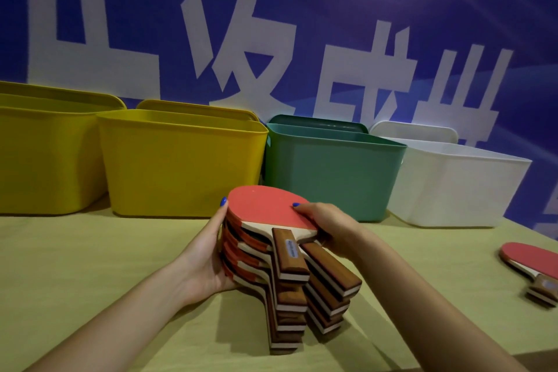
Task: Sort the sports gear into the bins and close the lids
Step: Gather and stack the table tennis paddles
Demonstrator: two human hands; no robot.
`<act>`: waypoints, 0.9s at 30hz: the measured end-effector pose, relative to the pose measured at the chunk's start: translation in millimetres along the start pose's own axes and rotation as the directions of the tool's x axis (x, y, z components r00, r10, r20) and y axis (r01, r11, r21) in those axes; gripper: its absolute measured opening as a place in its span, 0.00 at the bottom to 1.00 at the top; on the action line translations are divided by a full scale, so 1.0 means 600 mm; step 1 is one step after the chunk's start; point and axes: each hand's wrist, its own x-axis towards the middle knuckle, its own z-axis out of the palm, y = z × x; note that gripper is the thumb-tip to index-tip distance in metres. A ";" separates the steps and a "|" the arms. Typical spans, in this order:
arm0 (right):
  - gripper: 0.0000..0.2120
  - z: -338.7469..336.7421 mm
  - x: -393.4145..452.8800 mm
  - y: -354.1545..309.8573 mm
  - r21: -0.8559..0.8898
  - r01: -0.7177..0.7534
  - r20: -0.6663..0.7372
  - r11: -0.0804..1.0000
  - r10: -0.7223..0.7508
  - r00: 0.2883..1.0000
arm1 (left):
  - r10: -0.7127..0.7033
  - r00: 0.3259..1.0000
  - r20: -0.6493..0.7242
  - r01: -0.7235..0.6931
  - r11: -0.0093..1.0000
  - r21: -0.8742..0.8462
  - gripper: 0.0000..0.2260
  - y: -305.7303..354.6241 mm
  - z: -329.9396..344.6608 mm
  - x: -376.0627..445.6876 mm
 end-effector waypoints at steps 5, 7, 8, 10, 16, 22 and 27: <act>0.17 0.002 -0.003 0.008 0.152 0.077 -0.035 0.985 -0.073 0.997 | 0.019 1.000 -0.024 -0.017 0.997 0.079 0.33 -0.002 -0.003 0.008; 0.15 0.004 -0.004 0.012 0.189 0.100 -0.058 0.977 -0.091 0.994 | 0.022 0.999 -0.044 -0.018 0.995 0.095 0.38 -0.003 -0.003 0.009; 0.14 0.004 -0.006 0.014 0.210 0.101 -0.060 0.973 -0.090 0.994 | 0.022 0.999 -0.047 -0.018 0.995 0.099 0.39 -0.004 -0.003 0.011; 0.09 0.005 -0.008 0.017 0.289 0.068 -0.039 0.955 -0.060 0.997 | 0.030 0.998 -0.052 -0.024 0.993 0.114 0.39 -0.005 -0.001 0.007; 0.04 0.008 -0.010 0.022 0.398 0.064 -0.055 0.915 -0.046 0.997 | 0.031 0.998 -0.055 -0.024 0.993 0.118 0.37 -0.003 0.002 0.006; 0.03 0.007 0.000 0.022 0.311 0.166 -0.073 0.936 -0.151 0.986 | 0.026 1.000 -0.010 -0.025 0.994 0.105 0.35 -0.002 0.000 0.003; 0.16 0.006 0.000 0.028 0.315 0.197 -0.058 0.928 -0.189 0.980 | 0.040 0.999 0.004 -0.040 0.994 0.104 0.32 -0.001 0.006 -0.003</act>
